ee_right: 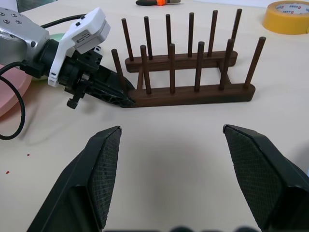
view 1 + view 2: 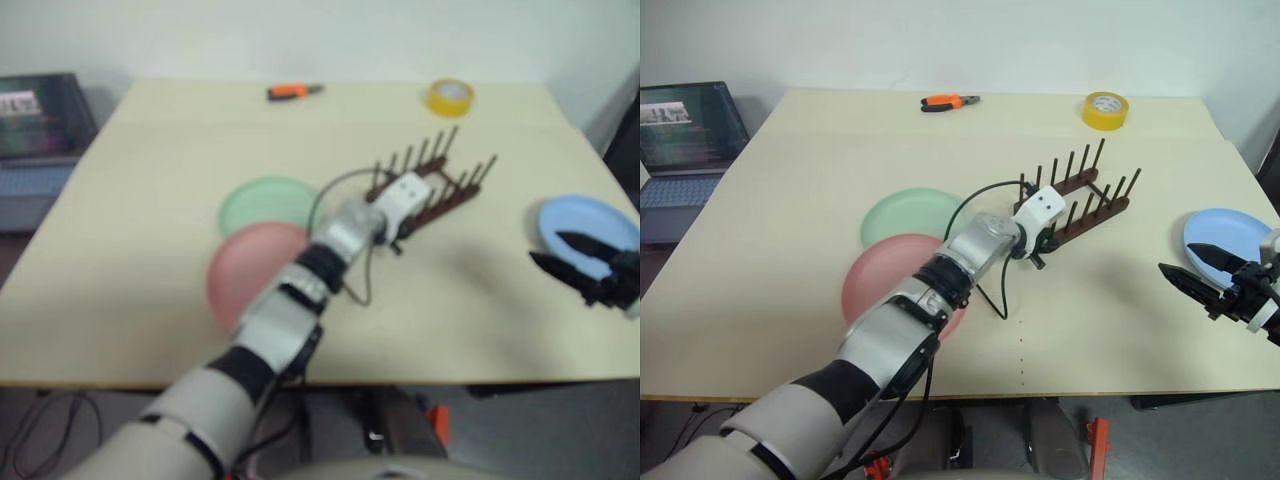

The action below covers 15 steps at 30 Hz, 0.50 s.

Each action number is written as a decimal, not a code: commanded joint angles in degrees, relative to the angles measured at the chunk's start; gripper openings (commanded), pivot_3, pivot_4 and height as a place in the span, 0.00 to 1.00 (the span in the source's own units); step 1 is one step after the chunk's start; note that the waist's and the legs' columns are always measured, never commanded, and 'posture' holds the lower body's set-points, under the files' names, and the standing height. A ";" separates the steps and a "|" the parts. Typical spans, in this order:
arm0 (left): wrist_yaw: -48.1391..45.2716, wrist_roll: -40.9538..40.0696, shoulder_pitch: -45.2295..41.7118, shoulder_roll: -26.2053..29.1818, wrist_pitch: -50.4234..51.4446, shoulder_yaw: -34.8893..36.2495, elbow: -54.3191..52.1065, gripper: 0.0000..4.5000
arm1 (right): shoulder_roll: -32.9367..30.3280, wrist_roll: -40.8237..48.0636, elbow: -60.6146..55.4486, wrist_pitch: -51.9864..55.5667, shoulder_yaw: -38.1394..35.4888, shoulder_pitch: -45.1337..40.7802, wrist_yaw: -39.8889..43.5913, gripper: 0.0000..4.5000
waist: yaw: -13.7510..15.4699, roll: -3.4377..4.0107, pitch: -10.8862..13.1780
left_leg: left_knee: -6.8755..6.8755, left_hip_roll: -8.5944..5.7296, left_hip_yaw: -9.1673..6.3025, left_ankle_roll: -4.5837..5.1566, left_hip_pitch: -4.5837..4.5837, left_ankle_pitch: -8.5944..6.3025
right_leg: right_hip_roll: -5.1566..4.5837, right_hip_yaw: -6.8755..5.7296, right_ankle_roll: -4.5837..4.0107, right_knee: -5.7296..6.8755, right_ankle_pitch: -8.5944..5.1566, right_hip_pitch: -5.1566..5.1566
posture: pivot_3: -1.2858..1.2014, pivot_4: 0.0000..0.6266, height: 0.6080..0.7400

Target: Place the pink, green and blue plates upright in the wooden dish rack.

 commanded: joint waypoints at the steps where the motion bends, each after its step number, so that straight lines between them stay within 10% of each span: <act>1: -6.36 1.46 2.28 2.01 -1.40 -2.55 -5.51 0.22 | -0.40 0.74 -1.06 -0.39 -1.74 -0.73 0.04 0.82 | -0.01 0.01 0.00 | 0.00 0.00 0.00 0.00 0.00 0.00 | 0.00 0.00 0.00 0.00 0.00 0.00 | 0.52 0.24 1.00; 15: -28.09 0.68 13.73 12.40 1.58 -11.16 -32.57 0.22 | -4.55 -2.36 -1.66 0.48 -1.22 4.69 4.74 0.82 | 0.16 0.08 -0.05 | 0.02 0.04 -0.04 0.00 -0.03 0.00 | 0.00 0.11 -0.03 0.01 -0.02 0.02 | 0.52 0.24 1.00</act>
